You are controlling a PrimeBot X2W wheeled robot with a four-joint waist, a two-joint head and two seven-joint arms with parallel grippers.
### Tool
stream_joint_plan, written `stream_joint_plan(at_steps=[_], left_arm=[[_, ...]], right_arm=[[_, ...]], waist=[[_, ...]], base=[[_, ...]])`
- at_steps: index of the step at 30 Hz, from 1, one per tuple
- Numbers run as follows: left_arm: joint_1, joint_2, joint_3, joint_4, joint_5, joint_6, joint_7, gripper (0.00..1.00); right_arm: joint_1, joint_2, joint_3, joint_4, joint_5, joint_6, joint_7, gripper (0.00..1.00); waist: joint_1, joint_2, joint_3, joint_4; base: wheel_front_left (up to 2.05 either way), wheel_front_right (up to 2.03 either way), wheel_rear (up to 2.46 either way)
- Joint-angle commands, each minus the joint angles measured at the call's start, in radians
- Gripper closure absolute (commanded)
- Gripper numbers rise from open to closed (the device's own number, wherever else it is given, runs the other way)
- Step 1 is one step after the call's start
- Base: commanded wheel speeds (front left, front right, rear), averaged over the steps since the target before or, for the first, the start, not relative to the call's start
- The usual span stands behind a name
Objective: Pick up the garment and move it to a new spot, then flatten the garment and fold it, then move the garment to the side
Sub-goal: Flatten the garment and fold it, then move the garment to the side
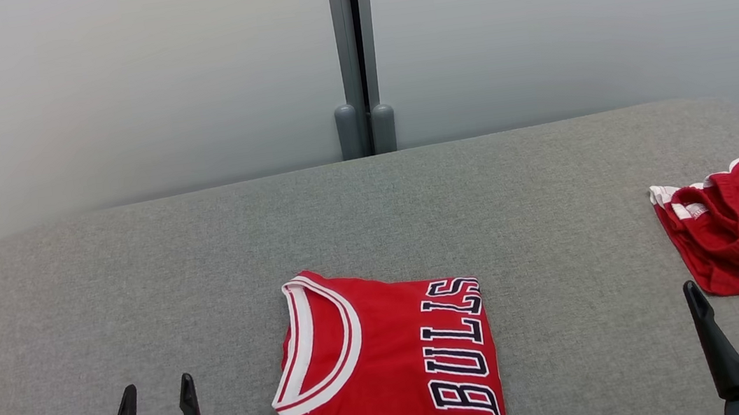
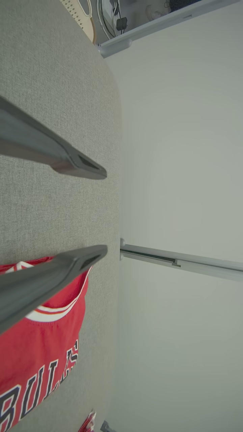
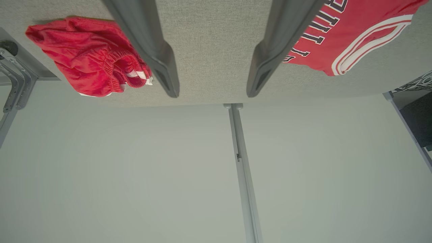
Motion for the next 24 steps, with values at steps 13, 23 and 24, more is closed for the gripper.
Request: stream_joint_plan(at_steps=[13,23,24], left_arm=[[-0.028,0.009,-0.010,-0.006,-0.007,0.004,-0.011,0.00],[-0.092,0.005,-0.041,-0.020,-0.001,-0.011,-0.014,0.00],[-0.107,0.000,-0.046,-0.023,0.002,-0.014,-0.016,0.00]], right_arm=[[-0.012,-0.004,-0.008,-0.009,-0.010,0.000,0.007,0.00],[-0.036,0.002,-0.006,0.037,-0.012,0.000,0.007,0.00],[-0.046,0.004,0.000,0.048,-0.008,0.000,0.005,0.00]], waist=[[0.0000,0.0000,0.010,0.006],[0.0000,0.0000,0.075,0.091],[0.0000,0.0000,0.092,0.106]], base=[[0.00,0.00,0.00],[0.00,0.00,0.00],[0.00,0.00,0.00]])
